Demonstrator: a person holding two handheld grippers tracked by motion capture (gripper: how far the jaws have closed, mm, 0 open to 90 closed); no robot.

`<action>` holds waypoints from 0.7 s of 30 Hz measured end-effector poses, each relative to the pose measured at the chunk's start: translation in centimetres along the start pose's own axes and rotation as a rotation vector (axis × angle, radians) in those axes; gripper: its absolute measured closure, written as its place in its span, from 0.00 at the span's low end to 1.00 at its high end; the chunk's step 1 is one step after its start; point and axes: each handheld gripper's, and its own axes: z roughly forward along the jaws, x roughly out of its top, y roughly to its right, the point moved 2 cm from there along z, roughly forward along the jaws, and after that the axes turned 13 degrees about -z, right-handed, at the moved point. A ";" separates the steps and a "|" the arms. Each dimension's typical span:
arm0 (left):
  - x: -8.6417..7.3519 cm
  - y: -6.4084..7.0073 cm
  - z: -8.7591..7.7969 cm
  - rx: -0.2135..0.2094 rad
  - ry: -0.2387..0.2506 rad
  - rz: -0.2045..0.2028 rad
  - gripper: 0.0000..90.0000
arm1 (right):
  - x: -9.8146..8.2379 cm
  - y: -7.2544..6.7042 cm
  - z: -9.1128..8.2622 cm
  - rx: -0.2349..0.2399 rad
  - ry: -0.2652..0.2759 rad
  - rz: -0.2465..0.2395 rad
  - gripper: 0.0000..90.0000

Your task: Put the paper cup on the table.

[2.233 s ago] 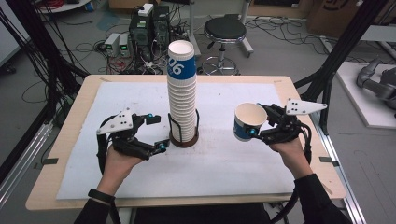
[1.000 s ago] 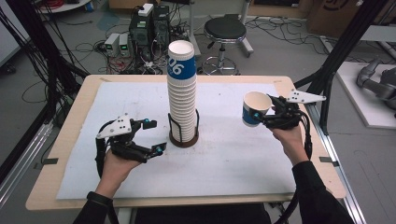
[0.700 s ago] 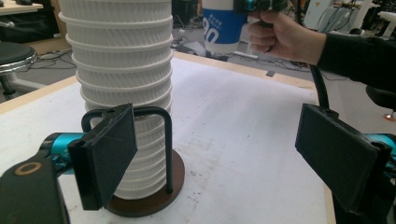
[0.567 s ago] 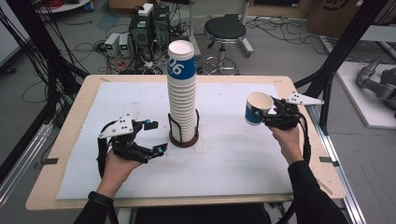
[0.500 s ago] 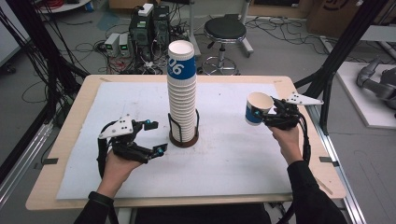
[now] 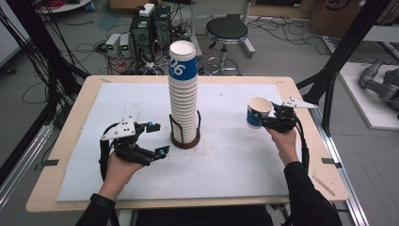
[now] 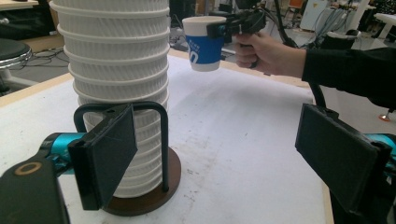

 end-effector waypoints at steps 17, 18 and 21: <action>-0.2 -0.1 0.2 -0.004 -0.003 -0.003 0.14 | -2.5 0.6 2.6 -0.044 -0.080 0.026 0.25; -0.2 -0.1 0.1 -0.004 -0.004 -0.003 0.14 | -2.6 0.7 2.7 -0.050 -0.083 0.029 0.24; -0.3 -0.1 0.1 -0.002 -0.002 -0.007 0.14 | -2.8 0.9 2.8 -0.062 -0.084 0.035 0.24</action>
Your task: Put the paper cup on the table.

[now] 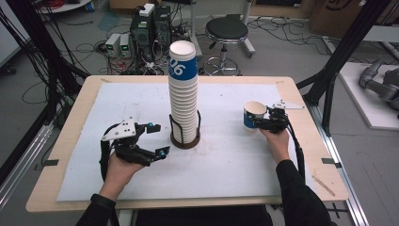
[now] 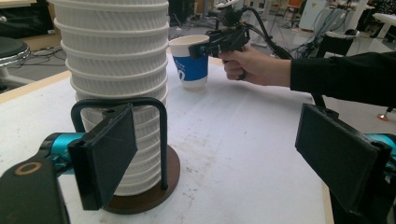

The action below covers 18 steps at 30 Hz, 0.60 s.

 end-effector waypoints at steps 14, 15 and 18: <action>-0.1 0.0 0.1 0.006 -0.006 0.004 0.14 | -0.4 0.2 0.5 -0.033 -0.013 -0.010 0.23; -0.1 0.0 0.1 0.005 -0.006 0.004 0.14 | -0.4 0.2 0.5 -0.034 -0.012 -0.008 0.23; -0.1 0.1 0.1 0.003 -0.006 0.004 0.14 | -0.4 0.3 0.4 -0.033 -0.016 -0.001 0.22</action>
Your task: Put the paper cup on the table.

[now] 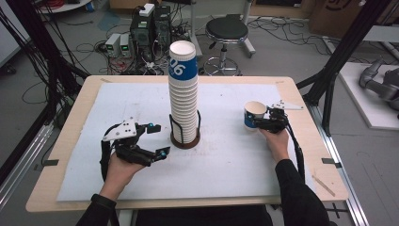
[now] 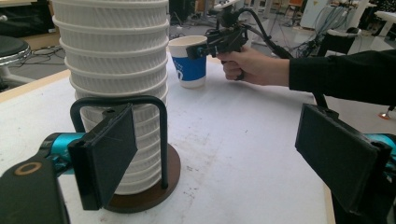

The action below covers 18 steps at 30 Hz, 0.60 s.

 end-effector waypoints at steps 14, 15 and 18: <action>0.0 0.1 0.1 -0.001 -0.005 0.003 0.14 | 0.0 -0.1 -0.4 0.000 -0.019 -0.009 0.22; 0.0 0.1 0.1 -0.001 -0.004 0.003 0.14 | 0.0 -0.1 -0.4 -0.001 -0.018 -0.012 0.22; 0.0 0.1 0.1 0.002 -0.008 0.003 0.14 | -0.1 -0.1 -0.5 -0.003 -0.021 -0.014 0.22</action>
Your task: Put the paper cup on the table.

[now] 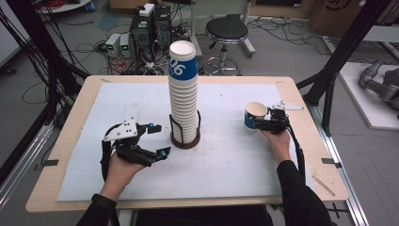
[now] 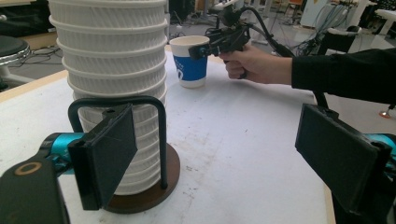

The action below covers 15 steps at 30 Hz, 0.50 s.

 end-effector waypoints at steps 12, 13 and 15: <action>0.0 0.0 0.1 -0.003 -0.001 0.004 0.14 | 0.0 -0.2 -0.3 -0.007 -0.022 -0.012 0.21; 0.0 0.0 0.1 -0.003 -0.001 0.004 0.14 | -0.1 -0.2 -0.3 -0.007 -0.023 -0.016 0.21; 0.0 0.0 0.1 -0.003 -0.002 0.002 0.14 | -0.1 -0.2 -0.4 -0.011 -0.024 -0.018 0.21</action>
